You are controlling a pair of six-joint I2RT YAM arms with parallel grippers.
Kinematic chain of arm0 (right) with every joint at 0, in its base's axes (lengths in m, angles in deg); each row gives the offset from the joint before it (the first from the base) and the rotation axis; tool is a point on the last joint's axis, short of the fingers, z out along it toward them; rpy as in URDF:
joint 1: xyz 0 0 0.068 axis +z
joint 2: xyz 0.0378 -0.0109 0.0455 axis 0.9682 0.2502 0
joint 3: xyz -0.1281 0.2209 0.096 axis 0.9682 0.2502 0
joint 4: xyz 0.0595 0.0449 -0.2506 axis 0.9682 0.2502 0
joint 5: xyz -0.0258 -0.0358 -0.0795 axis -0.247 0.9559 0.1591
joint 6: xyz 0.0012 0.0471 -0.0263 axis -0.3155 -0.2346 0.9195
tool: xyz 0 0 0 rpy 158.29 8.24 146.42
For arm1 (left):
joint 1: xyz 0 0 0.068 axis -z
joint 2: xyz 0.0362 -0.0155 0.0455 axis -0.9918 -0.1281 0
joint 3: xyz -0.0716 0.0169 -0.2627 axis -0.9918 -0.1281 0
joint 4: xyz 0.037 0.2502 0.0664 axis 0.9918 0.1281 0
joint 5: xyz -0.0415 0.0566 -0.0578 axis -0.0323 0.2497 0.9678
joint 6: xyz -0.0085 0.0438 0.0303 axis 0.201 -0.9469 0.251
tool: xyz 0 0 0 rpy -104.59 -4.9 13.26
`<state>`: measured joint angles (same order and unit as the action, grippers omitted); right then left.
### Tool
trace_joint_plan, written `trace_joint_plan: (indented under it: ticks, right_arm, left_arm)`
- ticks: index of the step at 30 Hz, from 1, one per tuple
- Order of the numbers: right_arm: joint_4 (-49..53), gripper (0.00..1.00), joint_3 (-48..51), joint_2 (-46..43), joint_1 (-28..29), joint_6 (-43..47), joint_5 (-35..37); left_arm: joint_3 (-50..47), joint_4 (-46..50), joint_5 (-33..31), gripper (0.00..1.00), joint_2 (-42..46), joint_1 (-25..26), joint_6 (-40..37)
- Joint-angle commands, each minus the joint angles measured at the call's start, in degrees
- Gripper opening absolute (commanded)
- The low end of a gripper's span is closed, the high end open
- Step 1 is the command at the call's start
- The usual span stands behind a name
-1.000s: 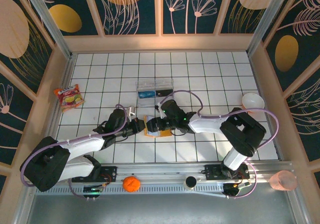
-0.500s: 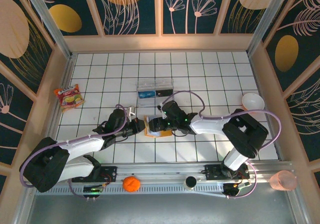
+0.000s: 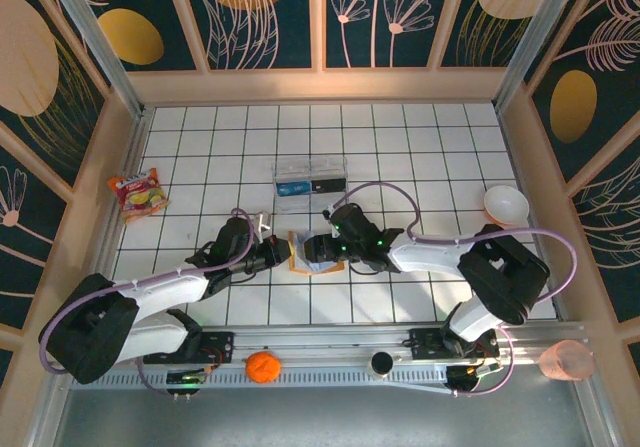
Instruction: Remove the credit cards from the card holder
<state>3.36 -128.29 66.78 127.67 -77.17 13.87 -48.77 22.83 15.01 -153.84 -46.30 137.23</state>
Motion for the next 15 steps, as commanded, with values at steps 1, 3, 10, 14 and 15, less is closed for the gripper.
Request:
trace_joint_plan:
  ticks: [1, 3, 10, 14, 15]
  right_arm:
    - [5.60, 0.70, 2.25, -1.23, -0.89, -0.92, 4.37]
    - [5.88, 0.70, 3.13, -2.19, -1.40, -1.36, 4.72]
    - [6.72, 0.70, 5.12, -4.69, -2.93, -2.34, 5.62]
    - [8.02, 0.70, 5.45, -5.40, -3.37, -3.20, 7.29]
    - [8.54, 0.70, 5.62, -5.85, -3.62, -3.45, 8.06]
  left_arm:
    - [-0.13, -2.43, 1.34, 0.00, 0.31, 0.23, -0.34]
    - [-0.18, -2.35, 1.26, 0.00, 0.37, 0.23, -0.28]
    - [-0.23, -2.91, 1.34, 0.00, -0.22, 0.23, -0.50]
    - [-0.09, -2.92, 1.45, 0.00, -0.66, 0.23, -0.91]
    - [0.02, -2.85, 1.44, 0.00, -0.79, 0.23, -1.10]
